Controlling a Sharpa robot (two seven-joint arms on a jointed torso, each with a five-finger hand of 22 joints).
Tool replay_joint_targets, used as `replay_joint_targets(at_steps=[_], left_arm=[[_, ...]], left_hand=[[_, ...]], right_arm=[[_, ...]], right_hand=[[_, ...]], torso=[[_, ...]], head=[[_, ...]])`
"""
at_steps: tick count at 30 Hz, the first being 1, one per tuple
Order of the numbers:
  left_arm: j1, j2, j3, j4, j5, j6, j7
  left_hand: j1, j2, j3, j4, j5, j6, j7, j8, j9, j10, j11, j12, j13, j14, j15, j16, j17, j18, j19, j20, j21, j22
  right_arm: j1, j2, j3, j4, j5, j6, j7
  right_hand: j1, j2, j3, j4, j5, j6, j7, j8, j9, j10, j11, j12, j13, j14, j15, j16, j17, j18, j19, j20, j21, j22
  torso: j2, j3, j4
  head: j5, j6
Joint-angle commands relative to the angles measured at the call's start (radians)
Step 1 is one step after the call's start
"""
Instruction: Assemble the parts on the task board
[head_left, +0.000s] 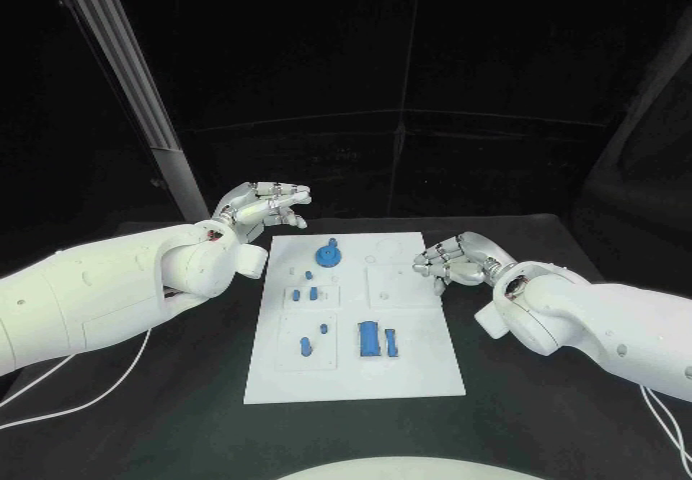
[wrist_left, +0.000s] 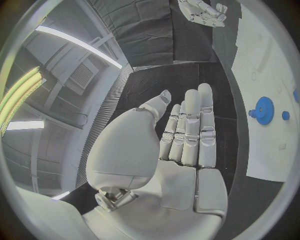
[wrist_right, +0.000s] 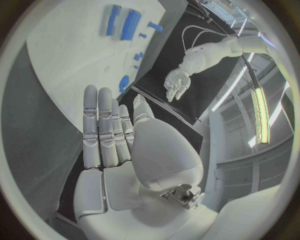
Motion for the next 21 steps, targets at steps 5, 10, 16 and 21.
replay_joint_targets(at_steps=[5,10,16,21], left_arm=[[-0.009,0.063,0.001,-0.112,0.070,0.014,0.051],[-0.031,0.110,0.002,-0.192,0.076,-0.013,0.094],[-0.041,0.128,0.001,-0.220,0.059,-0.011,0.055],[-0.051,0.119,0.011,-0.189,0.049,-0.046,0.060]], left_hand=[[-0.002,0.005,0.012,0.024,-0.001,0.005,-0.005,-0.023,-0.004,0.037,0.015,-0.071,-0.002,-0.049,0.050,-0.331,-0.140,0.003,-0.155,0.060,-0.200,-0.162],[0.000,0.000,-0.016,0.029,-0.002,-0.015,-0.016,-0.078,-0.003,0.029,0.040,-0.161,-0.001,-0.063,0.086,-0.536,-0.227,0.010,-0.232,0.112,-0.304,-0.279],[-0.402,0.085,-0.116,-0.007,-0.059,-0.304,-0.066,-0.160,-0.069,-0.286,-0.010,-0.220,-0.064,-0.356,0.048,-0.650,-0.344,-0.053,-0.480,0.038,-0.395,-0.407],[-0.559,0.085,-0.151,-0.007,-0.059,-0.417,-0.088,-0.160,-0.069,-0.408,-0.025,-0.302,-0.064,-0.472,0.036,-0.679,-0.344,-0.064,-0.579,0.009,-0.395,-0.449]], right_arm=[[0.021,0.119,0.028,-0.247,0.408,0.093,0.374],[0.024,0.194,0.041,-0.373,0.452,0.156,0.419],[0.023,0.221,0.044,-0.410,0.398,0.118,0.359],[0.021,0.213,0.041,-0.374,0.421,0.082,0.368]], right_hand=[[0.023,-0.002,0.000,-0.057,-0.024,-0.013,0.008,-0.033,-0.074,0.018,0.034,-0.131,-0.222,-0.121,0.063,-0.276,-0.206,0.008,-0.073,0.072,-0.246,-0.156],[-0.029,0.007,0.000,-0.122,-0.040,-0.009,0.003,-0.033,-0.151,0.059,0.047,-0.198,-0.371,-0.069,0.073,-0.394,-0.353,0.013,-0.014,0.090,-0.372,-0.245],[-0.473,-0.021,0.076,-0.117,-0.096,-0.270,-0.050,-0.096,-0.219,-0.235,-0.011,-0.283,-0.451,-0.343,0.031,-0.489,-0.435,-0.052,-0.268,0.012,-0.463,-0.354],[-0.642,-0.038,0.102,-0.117,-0.117,-0.372,-0.071,-0.096,-0.236,-0.351,-0.029,-0.283,-0.524,-0.462,-0.046,-0.489,-0.454,-0.053,-0.379,-0.015,-0.489,-0.354]], torso=[[-0.036,-0.0063,-0.0143],[-0.043,-0.0019,-0.0169],[-0.040,-0.0016,-0.0144],[-0.043,0.0064,0.0036]], head=[[-0.003,0.069],[0.005,0.087],[0.011,0.093],[0.008,0.105]])
